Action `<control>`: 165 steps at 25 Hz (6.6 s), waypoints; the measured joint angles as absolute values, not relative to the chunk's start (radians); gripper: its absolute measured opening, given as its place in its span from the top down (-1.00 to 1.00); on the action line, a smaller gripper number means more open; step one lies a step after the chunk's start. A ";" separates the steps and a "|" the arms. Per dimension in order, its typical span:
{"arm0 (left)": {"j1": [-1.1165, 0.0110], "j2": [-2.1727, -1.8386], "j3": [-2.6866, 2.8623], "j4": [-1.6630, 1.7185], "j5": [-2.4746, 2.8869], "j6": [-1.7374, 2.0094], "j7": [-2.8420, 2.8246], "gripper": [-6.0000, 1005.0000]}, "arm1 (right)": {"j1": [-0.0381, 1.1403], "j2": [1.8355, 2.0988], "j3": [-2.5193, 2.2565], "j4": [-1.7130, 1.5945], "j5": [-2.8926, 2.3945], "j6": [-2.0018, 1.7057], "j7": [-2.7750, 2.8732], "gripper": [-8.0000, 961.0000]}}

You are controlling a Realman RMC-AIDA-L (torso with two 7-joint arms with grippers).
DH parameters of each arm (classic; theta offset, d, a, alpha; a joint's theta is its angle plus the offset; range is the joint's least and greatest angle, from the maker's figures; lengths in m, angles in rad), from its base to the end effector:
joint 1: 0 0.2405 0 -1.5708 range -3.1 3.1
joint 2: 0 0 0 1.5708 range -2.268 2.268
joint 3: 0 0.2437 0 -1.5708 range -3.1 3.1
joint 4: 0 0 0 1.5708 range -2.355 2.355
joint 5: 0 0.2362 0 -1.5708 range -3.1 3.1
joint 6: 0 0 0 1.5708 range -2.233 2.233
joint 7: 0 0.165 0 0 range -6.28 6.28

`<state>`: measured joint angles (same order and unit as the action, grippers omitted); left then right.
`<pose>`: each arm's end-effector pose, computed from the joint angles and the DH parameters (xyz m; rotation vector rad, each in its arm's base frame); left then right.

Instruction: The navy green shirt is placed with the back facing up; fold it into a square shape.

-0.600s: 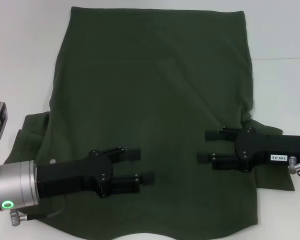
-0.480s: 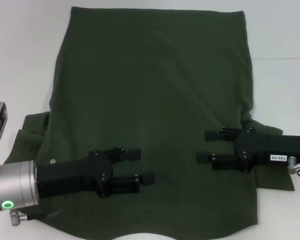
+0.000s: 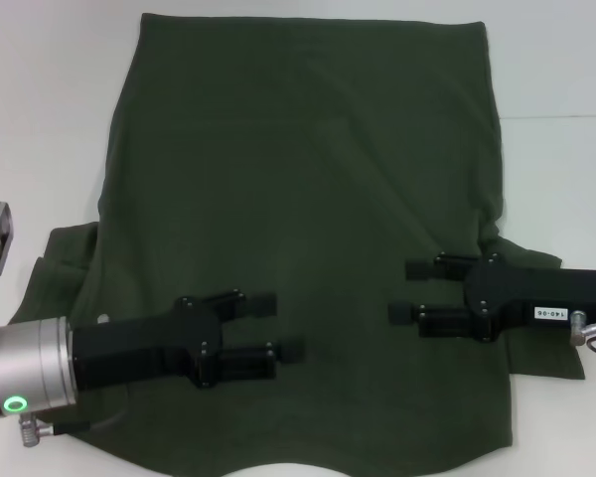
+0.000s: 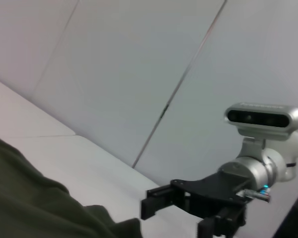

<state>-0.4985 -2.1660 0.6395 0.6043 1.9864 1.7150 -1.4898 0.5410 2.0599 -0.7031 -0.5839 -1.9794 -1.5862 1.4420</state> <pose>-0.2377 0.3111 -0.0448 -2.7806 -0.8970 -1.0218 0.2585 0.3459 -0.0191 -2.7568 0.7600 0.7708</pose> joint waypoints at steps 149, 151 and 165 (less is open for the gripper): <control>-0.530 -2.095 0.400 0.768 2.229 0.871 -1.689 0.99 | 0.554 2.086 -0.673 -0.554 -1.902 -1.539 1.488 -0.74; -0.534 -2.095 0.403 0.769 2.229 0.868 -1.689 0.99 | 0.554 2.086 -0.673 -0.554 -1.900 -1.539 1.485 -0.74; -0.525 -2.102 0.406 0.799 2.222 0.952 -1.718 0.99 | 0.554 2.086 -0.675 -0.546 -1.899 -1.525 1.483 -0.74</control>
